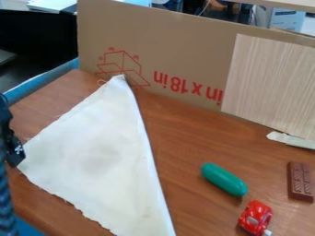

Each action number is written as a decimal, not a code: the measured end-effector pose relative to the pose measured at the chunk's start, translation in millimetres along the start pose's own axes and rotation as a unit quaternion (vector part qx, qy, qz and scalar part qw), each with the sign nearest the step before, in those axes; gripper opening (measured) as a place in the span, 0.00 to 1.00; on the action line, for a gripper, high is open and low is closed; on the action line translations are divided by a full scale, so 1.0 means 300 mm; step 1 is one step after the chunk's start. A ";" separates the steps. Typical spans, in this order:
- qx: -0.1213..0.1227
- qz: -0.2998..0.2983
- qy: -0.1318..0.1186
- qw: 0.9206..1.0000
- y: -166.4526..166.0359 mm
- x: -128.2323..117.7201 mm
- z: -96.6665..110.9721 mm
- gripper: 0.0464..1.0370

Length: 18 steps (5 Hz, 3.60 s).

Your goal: Unfold the cloth from bottom left to top right

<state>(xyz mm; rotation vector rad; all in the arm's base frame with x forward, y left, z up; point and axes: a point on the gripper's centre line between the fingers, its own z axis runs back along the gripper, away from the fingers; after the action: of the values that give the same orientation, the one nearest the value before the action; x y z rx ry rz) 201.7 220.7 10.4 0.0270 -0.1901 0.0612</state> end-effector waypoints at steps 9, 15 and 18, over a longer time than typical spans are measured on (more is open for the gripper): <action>-0.068 0.022 -0.008 0.997 -0.206 0.305 0.199 0.00; -0.092 -0.125 0.024 0.988 -1.122 0.828 0.287 0.15; -0.060 -0.188 -0.061 0.978 -1.107 0.853 0.238 0.94</action>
<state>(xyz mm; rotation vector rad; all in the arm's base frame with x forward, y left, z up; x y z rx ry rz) 460.2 -98.1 122.0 -0.0548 -0.3085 -0.3300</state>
